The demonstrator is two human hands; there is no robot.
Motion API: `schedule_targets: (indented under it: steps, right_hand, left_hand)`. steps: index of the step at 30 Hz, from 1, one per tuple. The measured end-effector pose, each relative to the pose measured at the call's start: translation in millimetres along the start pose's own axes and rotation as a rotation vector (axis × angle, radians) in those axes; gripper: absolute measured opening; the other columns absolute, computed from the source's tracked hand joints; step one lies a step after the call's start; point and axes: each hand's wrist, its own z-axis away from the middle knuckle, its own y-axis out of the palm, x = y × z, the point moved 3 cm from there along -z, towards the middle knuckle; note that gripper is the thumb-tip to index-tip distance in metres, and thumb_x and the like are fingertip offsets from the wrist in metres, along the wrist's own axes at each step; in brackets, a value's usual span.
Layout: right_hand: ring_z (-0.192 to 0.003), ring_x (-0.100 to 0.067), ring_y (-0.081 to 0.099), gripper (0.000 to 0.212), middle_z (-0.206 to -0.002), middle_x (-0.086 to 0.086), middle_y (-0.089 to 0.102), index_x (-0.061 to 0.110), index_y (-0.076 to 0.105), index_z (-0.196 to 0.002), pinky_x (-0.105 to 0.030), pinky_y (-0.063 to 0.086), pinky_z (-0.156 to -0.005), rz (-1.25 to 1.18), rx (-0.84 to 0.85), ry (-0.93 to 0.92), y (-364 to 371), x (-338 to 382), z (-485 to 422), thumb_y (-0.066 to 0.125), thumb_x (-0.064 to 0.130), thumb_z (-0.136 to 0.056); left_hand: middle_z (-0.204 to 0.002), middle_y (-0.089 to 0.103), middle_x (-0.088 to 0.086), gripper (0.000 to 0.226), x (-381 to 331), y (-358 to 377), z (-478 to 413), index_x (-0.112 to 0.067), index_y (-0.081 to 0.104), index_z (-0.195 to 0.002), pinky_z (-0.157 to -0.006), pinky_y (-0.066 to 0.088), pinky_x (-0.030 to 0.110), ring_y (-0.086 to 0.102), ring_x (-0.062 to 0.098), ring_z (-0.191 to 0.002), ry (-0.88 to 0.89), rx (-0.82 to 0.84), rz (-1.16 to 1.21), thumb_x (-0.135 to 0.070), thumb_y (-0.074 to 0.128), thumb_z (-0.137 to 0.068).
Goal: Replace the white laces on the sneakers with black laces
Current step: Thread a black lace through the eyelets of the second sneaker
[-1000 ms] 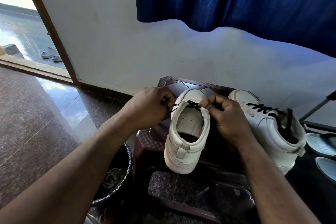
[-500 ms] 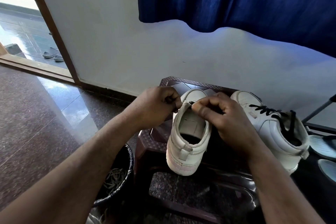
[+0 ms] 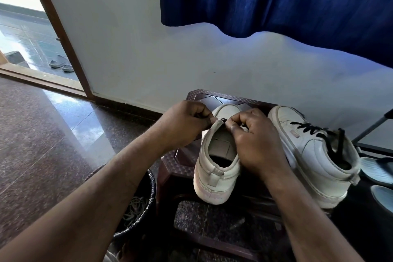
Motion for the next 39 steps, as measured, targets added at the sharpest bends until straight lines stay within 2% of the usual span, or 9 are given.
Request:
schedule_targets:
  steps: [3,8,11,14,19,25,28,33,39]
  right_hand:
    - [-0.107,-0.022,0.056,0.015,-0.103,0.007,0.06,0.032,0.067,-0.083,-0.041,0.046,-0.098,-0.041,-0.026,0.019,1,0,1,0.066,0.033,-0.098]
    - [-0.094,0.0,0.059,0.02,-0.099,0.008,0.064,0.032,0.069,-0.075,-0.017,0.041,-0.081,-0.152,-0.043,-0.007,-4,-1,3,0.071,0.037,-0.095]
    - [-0.092,-0.009,0.068,0.042,-0.095,0.004,0.076,0.018,0.079,-0.081,-0.027,0.049,-0.085,-0.494,-0.011,0.102,-7,-10,0,0.057,0.047,-0.103]
    - [-0.077,-0.021,0.065,0.039,-0.081,-0.007,0.075,0.01,0.078,-0.078,-0.033,0.053,-0.075,-0.797,0.022,0.31,-13,-25,-5,0.057,0.028,-0.105]
    - [-0.084,-0.022,0.071,0.012,-0.092,-0.013,0.077,0.01,0.077,-0.083,-0.04,0.059,-0.087,-0.779,0.134,0.334,-12,-38,-5,0.075,-0.001,-0.087]
    - [-0.08,-0.021,0.069,0.008,-0.09,-0.013,0.075,0.004,0.074,-0.089,-0.034,0.061,-0.077,-0.863,0.139,0.365,-10,-40,-4,0.075,-0.003,-0.086]
    - [-0.078,-0.021,0.069,0.008,-0.087,-0.012,0.075,0.005,0.074,-0.088,-0.033,0.059,-0.074,-0.927,0.149,0.406,-7,-40,-2,0.077,-0.002,-0.084]
    - [-0.081,-0.021,0.069,0.009,-0.087,-0.01,0.077,0.007,0.074,-0.085,-0.041,0.057,-0.084,-0.912,0.102,0.394,-2,-41,-3,0.082,0.005,-0.082]
    - [-0.073,-0.02,0.067,0.009,-0.081,-0.009,0.074,0.008,0.073,-0.084,-0.035,0.056,-0.075,-1.009,0.123,0.446,-1,-41,-5,0.076,0.0,-0.086]
  left_hand:
    - [-0.07,0.061,0.008,0.022,0,-2,0,-0.005,0.073,-0.093,-0.057,0.039,0.03,0.044,0.018,-0.059,-0.032,-0.022,-0.063,-0.027,0.07,-0.096]
    - [-0.081,0.075,0.001,0.013,-5,-10,3,-0.016,0.073,-0.088,-0.067,0.055,0.029,0.063,0.01,-0.066,-0.005,-0.135,-0.301,-0.026,0.068,-0.095]
    - [-0.066,0.07,0.0,0.014,-2,-7,5,-0.014,0.071,-0.087,-0.067,0.054,0.035,0.057,0.013,-0.057,-0.007,-0.059,-0.171,-0.023,0.067,-0.096]
    - [-0.062,0.067,-0.009,0.019,0,-7,6,-0.018,0.069,-0.081,-0.067,0.049,0.035,0.055,0.016,-0.058,-0.016,-0.03,-0.013,-0.021,0.068,-0.101]
    - [-0.065,0.065,-0.006,0.023,2,-7,6,-0.019,0.068,-0.078,-0.058,0.041,0.027,0.048,0.017,-0.054,-0.015,-0.001,0.132,-0.011,0.067,-0.1]
    - [-0.071,0.057,0.01,0.005,-1,-7,2,-0.003,0.069,-0.092,-0.044,0.036,0.021,0.044,0.015,-0.051,-0.052,0.019,0.282,0.002,0.07,-0.093]
    - [-0.071,0.057,0.014,0.021,2,-7,1,-0.006,0.072,-0.087,-0.047,0.038,0.022,0.046,0.017,-0.054,-0.073,0.028,0.225,0.013,0.062,-0.091]
    - [-0.072,0.062,0.012,0.033,2,-6,0,-0.008,0.074,-0.086,-0.048,0.041,0.022,0.049,0.019,-0.057,-0.065,-0.005,0.17,0.017,0.053,-0.088]
    - [-0.071,0.064,0.011,0.041,1,-4,1,-0.014,0.075,-0.078,-0.047,0.041,0.02,0.049,0.018,-0.056,-0.057,-0.007,0.158,0.018,0.051,-0.088]
